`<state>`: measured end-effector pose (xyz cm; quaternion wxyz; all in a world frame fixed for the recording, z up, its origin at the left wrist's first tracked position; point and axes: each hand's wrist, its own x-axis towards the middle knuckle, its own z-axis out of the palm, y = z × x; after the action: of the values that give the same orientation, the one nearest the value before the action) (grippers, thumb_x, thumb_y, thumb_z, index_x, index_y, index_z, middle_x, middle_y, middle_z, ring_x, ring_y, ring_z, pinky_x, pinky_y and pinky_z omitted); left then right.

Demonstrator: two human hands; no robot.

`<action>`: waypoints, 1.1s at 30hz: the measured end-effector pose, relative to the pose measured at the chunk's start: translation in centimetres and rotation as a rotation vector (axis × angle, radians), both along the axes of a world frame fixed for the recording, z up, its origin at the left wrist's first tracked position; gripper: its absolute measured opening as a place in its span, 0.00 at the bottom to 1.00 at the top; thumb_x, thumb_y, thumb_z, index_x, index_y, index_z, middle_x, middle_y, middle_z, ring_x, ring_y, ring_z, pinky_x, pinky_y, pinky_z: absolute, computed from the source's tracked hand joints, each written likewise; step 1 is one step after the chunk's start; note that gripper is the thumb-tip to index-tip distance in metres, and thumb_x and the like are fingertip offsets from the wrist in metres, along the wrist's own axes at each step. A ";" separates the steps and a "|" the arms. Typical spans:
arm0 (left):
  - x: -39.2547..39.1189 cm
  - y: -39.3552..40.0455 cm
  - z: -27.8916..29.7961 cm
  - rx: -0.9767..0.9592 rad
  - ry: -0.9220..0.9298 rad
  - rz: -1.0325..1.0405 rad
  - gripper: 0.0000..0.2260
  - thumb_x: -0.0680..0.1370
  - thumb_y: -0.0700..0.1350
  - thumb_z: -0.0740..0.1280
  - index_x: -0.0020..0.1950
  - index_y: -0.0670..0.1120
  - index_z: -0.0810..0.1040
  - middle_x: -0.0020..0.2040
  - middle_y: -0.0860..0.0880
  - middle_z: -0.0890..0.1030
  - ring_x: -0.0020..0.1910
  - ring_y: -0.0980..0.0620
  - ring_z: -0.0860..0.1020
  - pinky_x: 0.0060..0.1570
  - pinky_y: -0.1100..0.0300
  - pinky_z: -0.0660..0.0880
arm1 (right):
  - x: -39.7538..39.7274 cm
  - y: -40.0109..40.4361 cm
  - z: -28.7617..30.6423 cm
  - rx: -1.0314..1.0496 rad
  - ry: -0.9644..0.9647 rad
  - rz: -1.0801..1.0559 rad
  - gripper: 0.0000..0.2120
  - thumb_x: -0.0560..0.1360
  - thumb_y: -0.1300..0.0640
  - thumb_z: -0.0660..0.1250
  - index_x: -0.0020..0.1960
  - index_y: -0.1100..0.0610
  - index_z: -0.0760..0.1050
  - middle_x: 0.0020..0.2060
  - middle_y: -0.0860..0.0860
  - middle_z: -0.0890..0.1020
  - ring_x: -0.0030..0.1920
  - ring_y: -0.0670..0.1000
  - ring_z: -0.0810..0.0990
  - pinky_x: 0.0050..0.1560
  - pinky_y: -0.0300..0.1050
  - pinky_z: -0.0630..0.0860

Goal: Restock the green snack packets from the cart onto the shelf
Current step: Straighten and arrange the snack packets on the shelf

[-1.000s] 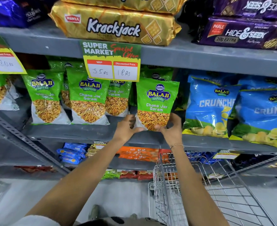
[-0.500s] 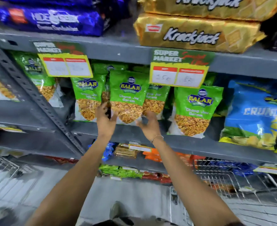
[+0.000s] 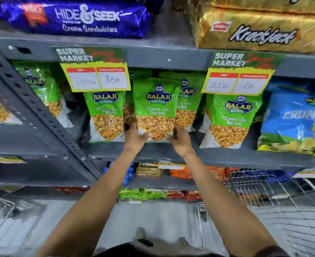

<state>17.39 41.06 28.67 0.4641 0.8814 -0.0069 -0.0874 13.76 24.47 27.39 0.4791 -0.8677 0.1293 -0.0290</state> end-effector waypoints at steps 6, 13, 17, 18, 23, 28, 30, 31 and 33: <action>-1.3 -2.2 -0.9 -0.062 -0.095 -0.036 0.34 0.69 0.51 0.73 0.69 0.40 0.63 0.65 0.40 0.74 0.65 0.42 0.71 0.55 0.52 0.71 | -2.9 -2.5 -0.8 0.069 -0.131 -0.109 0.12 0.72 0.60 0.69 0.38 0.59 0.65 0.29 0.51 0.62 0.30 0.46 0.61 0.30 0.36 0.60; -1.7 -4.8 -1.2 -0.152 -0.090 -0.087 0.31 0.65 0.52 0.76 0.61 0.41 0.69 0.59 0.42 0.80 0.59 0.43 0.76 0.54 0.51 0.74 | -3.4 -4.6 1.2 -0.092 -0.139 -0.151 0.19 0.73 0.62 0.67 0.35 0.48 0.59 0.28 0.46 0.61 0.29 0.43 0.60 0.30 0.30 0.65; -1.1 -5.4 -1.4 -0.100 -0.067 -0.117 0.28 0.64 0.52 0.76 0.56 0.39 0.70 0.54 0.40 0.80 0.55 0.42 0.77 0.51 0.49 0.74 | -3.8 -4.8 0.8 -0.110 -0.078 -0.187 0.09 0.74 0.60 0.67 0.47 0.59 0.65 0.33 0.46 0.67 0.33 0.43 0.66 0.36 0.37 0.61; -1.1 -5.5 -1.4 -0.089 -0.064 -0.123 0.28 0.64 0.52 0.76 0.56 0.39 0.70 0.54 0.39 0.80 0.55 0.42 0.77 0.51 0.49 0.74 | -4.1 -4.7 0.6 -0.106 -0.075 -0.196 0.09 0.74 0.60 0.66 0.50 0.60 0.67 0.36 0.47 0.69 0.34 0.45 0.67 0.39 0.38 0.62; -1.5 -6.0 -1.8 -0.119 -0.074 -0.116 0.27 0.66 0.49 0.76 0.59 0.40 0.70 0.57 0.41 0.79 0.58 0.44 0.76 0.52 0.54 0.72 | -4.0 -4.7 0.9 -0.111 -0.062 -0.197 0.16 0.75 0.62 0.64 0.61 0.66 0.66 0.52 0.59 0.75 0.48 0.53 0.73 0.41 0.34 0.64; -1.4 -5.9 -1.6 -0.138 -0.073 -0.124 0.27 0.66 0.48 0.76 0.59 0.41 0.70 0.58 0.42 0.79 0.58 0.45 0.76 0.52 0.58 0.70 | -4.0 -4.7 0.8 -0.144 -0.043 -0.201 0.17 0.76 0.63 0.63 0.62 0.66 0.65 0.57 0.63 0.75 0.44 0.52 0.71 0.35 0.30 0.66; -1.2 -5.9 -1.5 -0.122 -0.072 -0.142 0.27 0.65 0.49 0.76 0.59 0.41 0.71 0.57 0.42 0.80 0.57 0.45 0.76 0.51 0.57 0.71 | -4.1 -4.7 0.6 -0.154 -0.048 -0.210 0.15 0.75 0.63 0.63 0.60 0.67 0.66 0.53 0.63 0.74 0.43 0.52 0.69 0.33 0.24 0.68; -1.1 -5.8 -1.5 -0.115 -0.068 -0.150 0.28 0.65 0.50 0.76 0.59 0.41 0.71 0.57 0.42 0.80 0.56 0.45 0.76 0.50 0.57 0.71 | -4.1 -4.8 0.6 -0.152 -0.047 -0.213 0.15 0.75 0.63 0.63 0.59 0.67 0.66 0.50 0.61 0.74 0.43 0.52 0.69 0.33 0.23 0.68; -1.1 -5.8 -1.4 -0.108 -0.057 -0.161 0.28 0.65 0.50 0.76 0.59 0.40 0.71 0.57 0.42 0.79 0.56 0.45 0.76 0.49 0.58 0.70 | -4.1 -4.8 0.6 -0.144 -0.050 -0.212 0.15 0.75 0.62 0.63 0.60 0.67 0.66 0.47 0.57 0.71 0.43 0.52 0.70 0.32 0.30 0.67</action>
<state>16.29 35.21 27.28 0.5022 0.8538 -0.0957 -0.0987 9.63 19.71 27.94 0.4130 -0.8803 0.2059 -0.1100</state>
